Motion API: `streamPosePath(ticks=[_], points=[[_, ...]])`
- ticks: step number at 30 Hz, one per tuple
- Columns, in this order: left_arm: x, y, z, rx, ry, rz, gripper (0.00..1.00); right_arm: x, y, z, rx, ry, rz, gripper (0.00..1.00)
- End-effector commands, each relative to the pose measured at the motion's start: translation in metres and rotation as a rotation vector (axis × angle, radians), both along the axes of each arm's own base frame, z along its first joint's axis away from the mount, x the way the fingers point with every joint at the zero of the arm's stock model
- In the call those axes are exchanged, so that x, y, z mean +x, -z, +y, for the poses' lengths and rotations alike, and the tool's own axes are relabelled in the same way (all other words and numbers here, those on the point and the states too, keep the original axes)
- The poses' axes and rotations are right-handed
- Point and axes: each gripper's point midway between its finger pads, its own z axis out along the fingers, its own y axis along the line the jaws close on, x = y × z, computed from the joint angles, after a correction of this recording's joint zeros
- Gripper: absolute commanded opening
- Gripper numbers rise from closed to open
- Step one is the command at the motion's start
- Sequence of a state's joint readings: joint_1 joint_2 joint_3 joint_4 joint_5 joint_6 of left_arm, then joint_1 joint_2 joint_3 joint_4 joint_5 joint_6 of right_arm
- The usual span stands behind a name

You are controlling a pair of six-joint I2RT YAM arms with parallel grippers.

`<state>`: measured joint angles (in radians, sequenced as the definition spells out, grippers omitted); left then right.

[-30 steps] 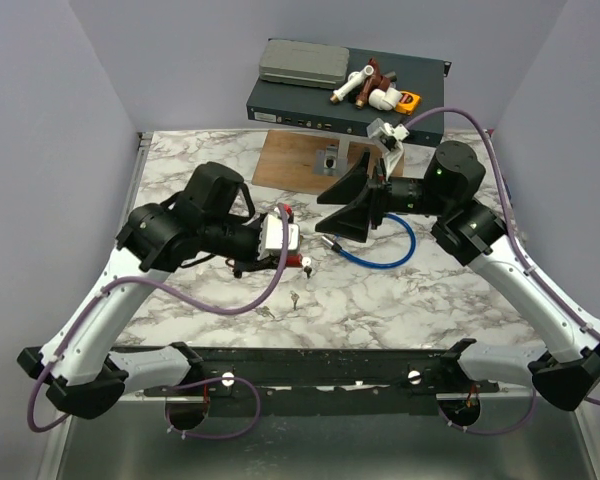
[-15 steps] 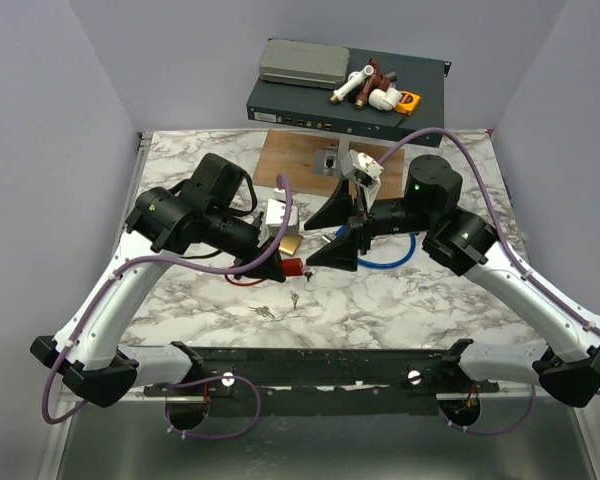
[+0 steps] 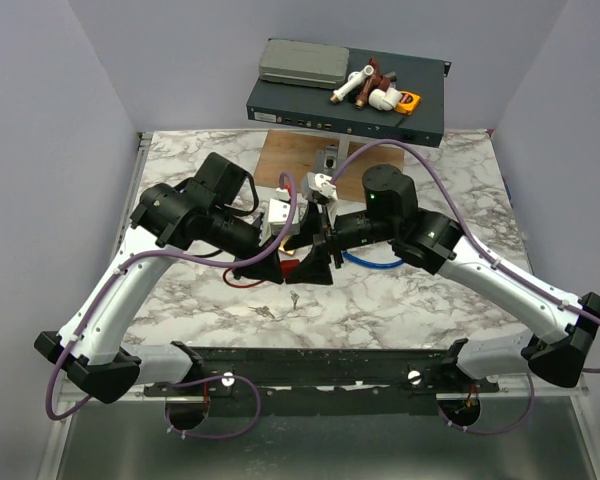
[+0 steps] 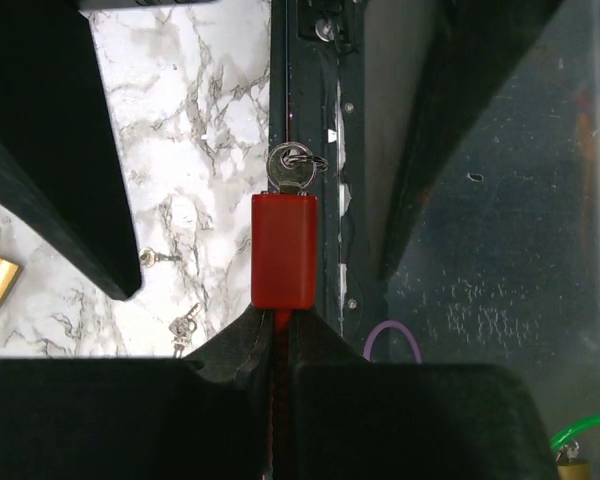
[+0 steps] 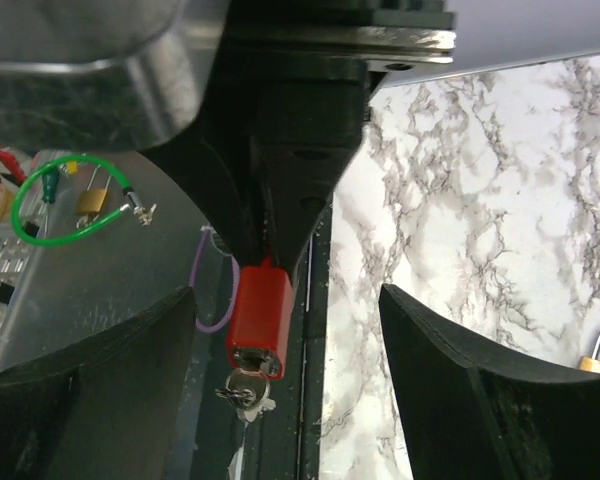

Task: Unlock with the key
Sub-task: Unlock the lock.

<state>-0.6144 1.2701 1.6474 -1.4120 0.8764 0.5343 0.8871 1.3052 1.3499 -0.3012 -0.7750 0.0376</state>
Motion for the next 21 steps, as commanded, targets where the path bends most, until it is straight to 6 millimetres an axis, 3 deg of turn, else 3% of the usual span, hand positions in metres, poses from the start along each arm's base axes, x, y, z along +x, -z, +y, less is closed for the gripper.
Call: streamPosePath(ticks=[1, 6, 10, 15, 18, 21], points=[[-0.001, -0.013, 0.002, -0.029, 0.001, -0.042, 0.0, -0.004, -0.002, 0.003, -0.009, 0.007, -0.032, 0.75], [-0.001, -0.011, 0.004, -0.025, 0.003, -0.051, 0.0, -0.003, 0.003, 0.009, -0.036, 0.004, -0.012, 0.6], [-0.002, -0.009, 0.005, -0.025, 0.004, -0.06, 0.0, -0.001, 0.003, 0.012, -0.041, 0.012, 0.0, 0.32], [-0.001, -0.011, 0.011, -0.002, -0.001, -0.097, 0.28, 0.001, 0.004, 0.012, -0.045, 0.026, 0.004, 0.03], [0.001, -0.01, 0.018, 0.042, 0.003, -0.114, 0.41, 0.004, 0.0, 0.009, -0.039, 0.053, -0.008, 0.01], [0.001, -0.012, 0.027, 0.083, -0.001, -0.106, 0.46, 0.003, -0.002, 0.005, -0.04, 0.063, -0.014, 0.01]])
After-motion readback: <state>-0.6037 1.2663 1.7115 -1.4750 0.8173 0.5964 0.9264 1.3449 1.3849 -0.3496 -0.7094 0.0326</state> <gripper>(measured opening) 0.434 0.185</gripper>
